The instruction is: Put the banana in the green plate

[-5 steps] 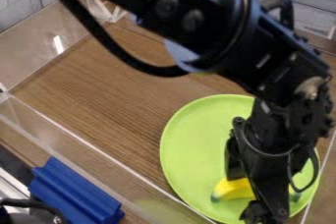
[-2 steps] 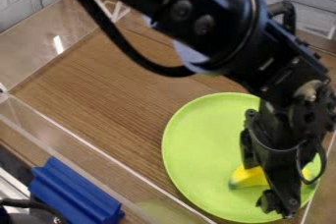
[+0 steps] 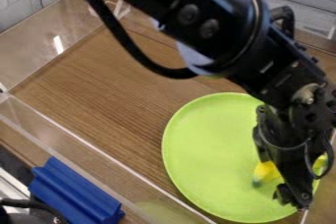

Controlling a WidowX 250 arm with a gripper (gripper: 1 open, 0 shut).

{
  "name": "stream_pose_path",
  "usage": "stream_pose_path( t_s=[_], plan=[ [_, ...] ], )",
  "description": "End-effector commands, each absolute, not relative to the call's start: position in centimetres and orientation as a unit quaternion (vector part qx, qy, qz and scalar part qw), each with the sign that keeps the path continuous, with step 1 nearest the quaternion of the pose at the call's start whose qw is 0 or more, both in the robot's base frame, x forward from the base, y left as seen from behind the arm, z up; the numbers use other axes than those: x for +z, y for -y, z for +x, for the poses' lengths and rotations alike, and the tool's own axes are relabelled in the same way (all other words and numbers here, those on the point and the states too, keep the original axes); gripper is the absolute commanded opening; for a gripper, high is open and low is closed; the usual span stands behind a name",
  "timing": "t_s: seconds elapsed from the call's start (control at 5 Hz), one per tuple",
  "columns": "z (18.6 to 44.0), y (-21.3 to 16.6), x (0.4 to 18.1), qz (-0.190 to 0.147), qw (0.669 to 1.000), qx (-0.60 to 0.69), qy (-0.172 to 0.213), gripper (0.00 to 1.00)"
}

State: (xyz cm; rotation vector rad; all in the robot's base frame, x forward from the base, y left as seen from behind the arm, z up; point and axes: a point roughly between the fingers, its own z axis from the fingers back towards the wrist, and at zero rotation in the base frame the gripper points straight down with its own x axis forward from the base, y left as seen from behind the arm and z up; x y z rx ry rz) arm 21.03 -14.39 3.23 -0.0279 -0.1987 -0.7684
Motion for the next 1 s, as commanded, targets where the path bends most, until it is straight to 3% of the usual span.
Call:
stream_pose_path(
  t_s=[0.0, 0.2, 0.4, 0.8],
  plan=[
    [20.1, 13.6, 1.2, -0.009, 0.925, -0.374, 0.066, 1.0],
    [20.1, 13.6, 0.6, -0.01, 0.925, -0.374, 0.064, 1.0],
    [20.1, 13.6, 1.1, -0.011, 0.926, -0.373, 0.062, 0.0],
    [20.1, 13.4, 2.0, -0.015, 0.929, -0.366, 0.056, 0.0]
  ],
)
